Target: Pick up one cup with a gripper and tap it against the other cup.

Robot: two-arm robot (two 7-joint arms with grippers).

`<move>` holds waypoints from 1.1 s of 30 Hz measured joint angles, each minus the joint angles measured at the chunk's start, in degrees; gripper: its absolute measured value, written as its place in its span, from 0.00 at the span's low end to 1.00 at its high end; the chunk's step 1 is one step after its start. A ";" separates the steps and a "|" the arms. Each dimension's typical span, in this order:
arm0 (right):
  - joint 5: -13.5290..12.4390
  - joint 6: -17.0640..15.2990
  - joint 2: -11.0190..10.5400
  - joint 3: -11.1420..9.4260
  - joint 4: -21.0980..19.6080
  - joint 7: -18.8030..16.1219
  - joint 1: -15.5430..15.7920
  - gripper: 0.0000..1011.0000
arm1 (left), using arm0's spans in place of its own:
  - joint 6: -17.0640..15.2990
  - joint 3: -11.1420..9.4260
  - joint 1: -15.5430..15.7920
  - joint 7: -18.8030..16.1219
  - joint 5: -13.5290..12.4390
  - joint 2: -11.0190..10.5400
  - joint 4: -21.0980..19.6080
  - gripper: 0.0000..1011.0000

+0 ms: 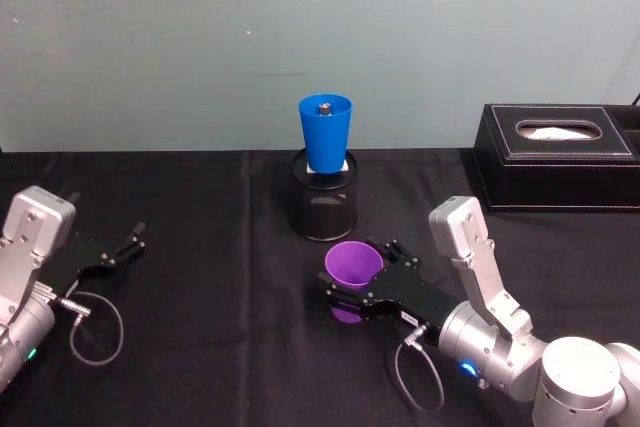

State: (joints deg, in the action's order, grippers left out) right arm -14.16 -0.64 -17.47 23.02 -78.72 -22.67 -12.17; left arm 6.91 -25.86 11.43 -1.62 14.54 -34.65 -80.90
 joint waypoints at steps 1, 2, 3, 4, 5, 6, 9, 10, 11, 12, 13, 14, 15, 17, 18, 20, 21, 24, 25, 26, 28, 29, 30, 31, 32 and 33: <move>0.00 0.00 0.00 0.00 -0.01 0.00 0.00 0.99 | 0.00 0.00 0.00 0.00 0.00 0.00 0.00 0.99; 0.00 0.00 0.00 0.00 -0.01 0.00 0.00 0.99 | 0.00 0.00 0.00 0.00 0.00 0.00 0.00 0.99; -0.01 0.00 0.00 0.00 -0.01 0.01 0.00 0.99 | 0.00 0.00 0.00 0.00 0.00 0.00 0.00 0.99; 0.00 0.00 0.00 0.00 -0.01 0.01 0.00 0.99 | 0.00 0.00 0.00 0.00 0.00 0.00 0.00 0.99; -0.01 -0.01 0.00 0.00 -0.01 0.01 0.00 0.99 | 0.00 0.00 0.00 0.00 0.00 0.00 0.00 0.99; -0.01 0.26 -0.04 -0.08 -0.42 0.01 0.12 0.99 | 0.00 0.00 0.00 0.00 0.00 0.00 0.00 0.99; -0.18 1.15 -0.11 -0.55 -1.83 0.03 0.42 0.99 | 0.00 0.00 0.00 0.00 0.00 0.00 0.00 0.99; -0.33 1.32 -0.11 -0.75 -2.26 0.04 0.51 0.99 | 0.00 0.00 0.00 0.00 0.00 0.00 0.00 0.99; -0.92 1.42 -0.08 -1.21 -3.10 0.03 0.64 0.99 | 0.00 0.00 0.00 0.00 0.00 0.00 0.00 0.99; -1.34 1.42 -0.06 -1.50 -3.55 0.03 0.73 0.99 | 0.00 0.00 0.00 0.00 0.00 0.00 0.00 0.99; -2.18 1.41 0.03 -2.06 -4.38 0.03 0.92 0.99 | 0.00 0.00 0.00 0.00 0.00 0.00 0.00 0.99; -2.53 1.40 0.10 -2.33 -4.86 0.08 1.02 0.99 | 0.00 0.00 0.00 0.00 0.00 0.00 0.00 0.99; -2.82 1.40 0.20 -2.61 -5.35 0.31 1.13 0.99 | 0.00 0.00 0.00 0.00 0.00 0.00 0.00 0.99; -3.20 1.36 0.68 -3.56 -6.49 1.91 1.48 0.99 | 0.00 0.00 0.00 0.00 0.00 0.00 0.00 0.99; -3.20 1.36 0.68 -3.56 -6.49 1.91 1.48 0.99 | 0.00 0.00 0.00 0.00 0.00 0.00 0.00 0.99; -1.70 1.30 1.96 -4.84 -7.37 6.76 2.16 0.99 | 0.00 0.00 0.00 0.00 0.00 0.00 0.00 0.99; -1.70 1.30 1.96 -4.84 -7.37 6.76 2.16 0.99 | 0.00 0.00 0.00 0.00 0.00 0.00 0.00 0.99; 1.39 1.34 3.55 -6.00 -7.44 12.46 2.85 0.99 | 0.00 0.00 0.00 0.00 0.00 0.00 0.00 0.99; 3.18 1.01 4.57 -6.69 -7.24 15.93 3.17 0.99 | 0.00 0.00 0.00 0.00 0.00 0.00 0.00 0.99; 3.84 0.79 4.97 -6.95 -7.06 17.18 3.27 0.99 | 0.00 0.00 0.00 0.00 0.00 0.00 0.00 0.99; 6.20 -0.02 6.39 -7.75 -6.16 21.58 3.50 0.99 | 0.00 0.00 0.00 0.00 0.00 0.00 0.00 0.99; 7.00 -0.23 6.86 -7.99 -5.77 23.00 3.52 0.99 | 0.00 0.00 0.00 0.00 0.00 0.00 0.00 0.99; 7.85 -0.42 7.30 -8.20 -5.28 24.41 3.51 0.99 | 0.00 0.00 0.00 0.00 0.00 0.00 0.00 0.99; 8.71 -0.56 7.74 -8.39 -4.67 25.81 3.50 0.99 | 0.00 0.00 0.00 0.00 0.00 0.00 0.00 0.99; 10.40 -0.66 8.64 -8.72 -3.49 28.41 3.36 0.99 | 0.00 0.00 0.00 0.00 0.00 0.00 0.00 0.99; 11.13 -0.65 9.02 -8.85 -2.92 29.65 3.24 0.99 | 0.00 0.00 0.00 0.00 0.00 0.00 0.00 0.99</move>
State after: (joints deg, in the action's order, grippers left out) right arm -3.02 -1.29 -8.45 14.16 -81.64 6.98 -8.93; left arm 6.91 -25.86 11.43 -1.62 14.55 -34.64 -80.90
